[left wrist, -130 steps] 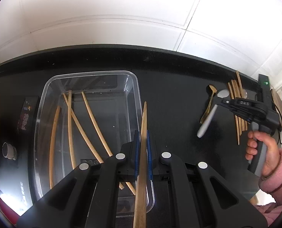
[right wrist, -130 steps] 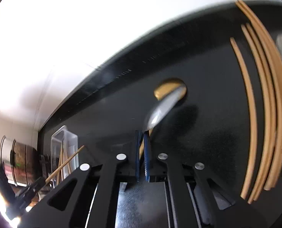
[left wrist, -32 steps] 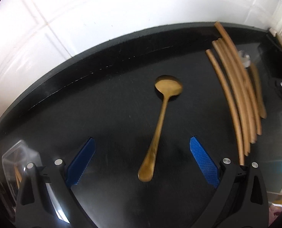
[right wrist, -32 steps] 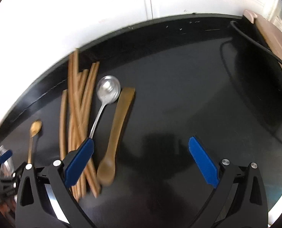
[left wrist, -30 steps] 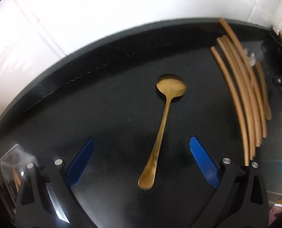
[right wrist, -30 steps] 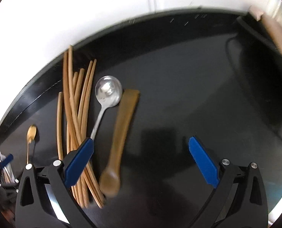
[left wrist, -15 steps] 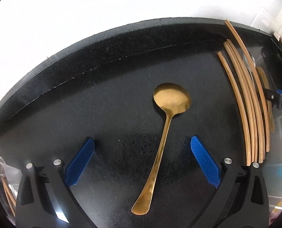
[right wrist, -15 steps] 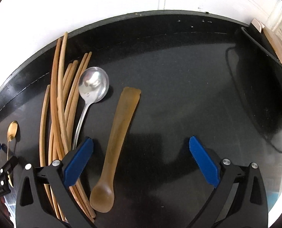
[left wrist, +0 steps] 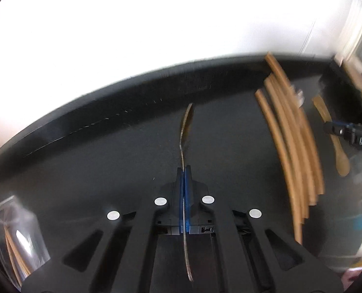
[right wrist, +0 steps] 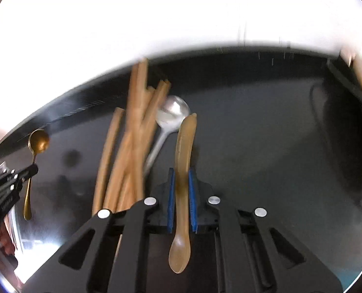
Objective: Organize utensils
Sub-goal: 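Close left tool on the gold spoon while right tool grasps the wooden spoon, then carry the gold spoon and wooden spoon in both tools over the container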
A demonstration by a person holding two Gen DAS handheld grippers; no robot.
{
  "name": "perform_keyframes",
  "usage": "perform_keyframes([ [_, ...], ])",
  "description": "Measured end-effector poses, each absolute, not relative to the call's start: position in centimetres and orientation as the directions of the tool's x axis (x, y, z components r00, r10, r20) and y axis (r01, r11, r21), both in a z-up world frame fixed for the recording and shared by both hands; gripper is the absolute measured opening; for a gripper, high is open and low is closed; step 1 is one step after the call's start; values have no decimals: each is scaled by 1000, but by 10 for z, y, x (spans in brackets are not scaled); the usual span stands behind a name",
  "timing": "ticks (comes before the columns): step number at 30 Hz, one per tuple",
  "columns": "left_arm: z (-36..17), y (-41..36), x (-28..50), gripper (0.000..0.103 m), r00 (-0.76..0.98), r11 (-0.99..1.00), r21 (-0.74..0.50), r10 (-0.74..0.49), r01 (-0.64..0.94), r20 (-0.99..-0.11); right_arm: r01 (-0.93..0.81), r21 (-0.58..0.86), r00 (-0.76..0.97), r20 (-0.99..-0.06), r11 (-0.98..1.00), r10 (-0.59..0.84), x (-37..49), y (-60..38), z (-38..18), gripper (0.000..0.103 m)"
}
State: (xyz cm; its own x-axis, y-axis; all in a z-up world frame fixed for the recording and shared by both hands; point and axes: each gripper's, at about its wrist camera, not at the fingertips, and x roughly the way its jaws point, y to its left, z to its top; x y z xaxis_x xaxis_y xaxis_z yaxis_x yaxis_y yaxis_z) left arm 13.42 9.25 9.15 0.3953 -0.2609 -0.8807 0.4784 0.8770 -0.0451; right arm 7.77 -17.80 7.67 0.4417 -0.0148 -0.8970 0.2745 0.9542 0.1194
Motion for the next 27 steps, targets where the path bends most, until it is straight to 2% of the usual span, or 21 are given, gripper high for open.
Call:
perform_keyframes([
  [6, 149, 127, 95, 0, 488, 898, -50, -284, 437, -825, 176, 252, 520, -845, 952, 128, 49, -143, 125, 11],
  [10, 177, 167, 62, 0, 568, 925, -24, -254, 380, -782, 26, 332, 474, -835, 943, 280, 33, -76, 134, 11],
  [14, 197, 224, 41, 0, 603, 954, -51, -227, 295, -765, -167, 306, 381, -857, 937, 348, 16, 8, 133, 11],
  [18, 219, 277, 32, 0, 625, 967, -42, -194, 250, -756, -263, 315, 411, -819, 912, 401, 30, 58, 179, 11],
  [20, 233, 302, 28, 0, 648, 975, -30, -168, 218, -743, -290, 357, 429, -781, 888, 454, 40, 80, 200, 11],
  [23, 241, 338, 19, 0, 669, 986, -53, -148, 160, -729, -260, 521, 361, -729, 813, 582, 58, 113, 199, 11],
  [27, 221, 381, 5, 0, 639, 991, -94, -136, 100, -757, -204, 542, 244, -778, 815, 578, 51, 163, 157, 11],
])
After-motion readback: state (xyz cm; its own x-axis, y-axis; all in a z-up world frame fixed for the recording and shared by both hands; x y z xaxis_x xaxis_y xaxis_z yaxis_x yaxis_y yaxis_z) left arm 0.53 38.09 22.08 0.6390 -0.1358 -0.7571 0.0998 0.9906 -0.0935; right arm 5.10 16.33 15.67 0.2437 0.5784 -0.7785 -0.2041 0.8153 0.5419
